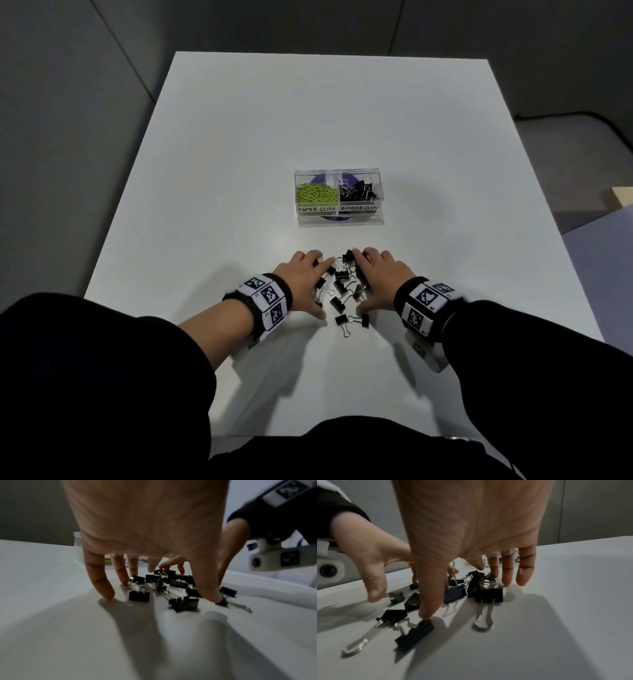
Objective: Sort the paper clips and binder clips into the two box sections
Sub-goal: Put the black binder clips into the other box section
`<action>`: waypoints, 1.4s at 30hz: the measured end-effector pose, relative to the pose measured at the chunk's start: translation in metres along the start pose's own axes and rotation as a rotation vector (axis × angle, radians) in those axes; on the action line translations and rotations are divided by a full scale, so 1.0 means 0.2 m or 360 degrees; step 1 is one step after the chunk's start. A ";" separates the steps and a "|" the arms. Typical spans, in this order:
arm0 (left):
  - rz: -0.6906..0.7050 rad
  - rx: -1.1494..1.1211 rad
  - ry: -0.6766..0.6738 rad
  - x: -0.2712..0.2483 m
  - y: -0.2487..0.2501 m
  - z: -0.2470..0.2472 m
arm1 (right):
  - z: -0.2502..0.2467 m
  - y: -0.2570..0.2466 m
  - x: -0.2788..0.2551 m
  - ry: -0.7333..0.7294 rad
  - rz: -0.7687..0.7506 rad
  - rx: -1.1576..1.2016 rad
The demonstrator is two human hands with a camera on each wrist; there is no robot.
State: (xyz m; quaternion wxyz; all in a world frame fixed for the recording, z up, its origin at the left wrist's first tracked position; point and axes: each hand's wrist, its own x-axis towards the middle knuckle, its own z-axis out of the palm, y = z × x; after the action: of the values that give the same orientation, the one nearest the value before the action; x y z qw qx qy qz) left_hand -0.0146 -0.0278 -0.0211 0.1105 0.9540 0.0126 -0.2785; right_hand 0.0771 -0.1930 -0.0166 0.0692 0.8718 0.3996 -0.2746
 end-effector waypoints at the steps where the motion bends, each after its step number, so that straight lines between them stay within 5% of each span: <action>1: 0.0017 0.0066 0.0010 0.00 0.01 0.02 | 0.01 -0.01 0.00 -0.0003 0.0001 0.0026; 13: -0.0109 -0.0432 0.0101 0.11 0.02 -0.02 | -0.01 -0.01 0.10 0.0024 0.0074 0.0344; 25: -0.0092 -0.0013 -0.0104 0.17 0.04 -0.14 | -0.06 -0.02 0.16 0.0089 0.0067 0.0229; 42: -0.0062 -0.0164 0.0083 0.21 0.03 -0.14 | -0.04 0.01 0.18 0.0341 -0.0052 0.0086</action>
State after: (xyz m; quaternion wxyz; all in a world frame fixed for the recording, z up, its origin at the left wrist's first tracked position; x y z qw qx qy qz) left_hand 0.0353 -0.0290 -0.0200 0.1535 0.9536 0.0483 -0.2546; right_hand 0.1014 -0.1686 -0.0293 -0.0018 0.8911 0.4114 -0.1914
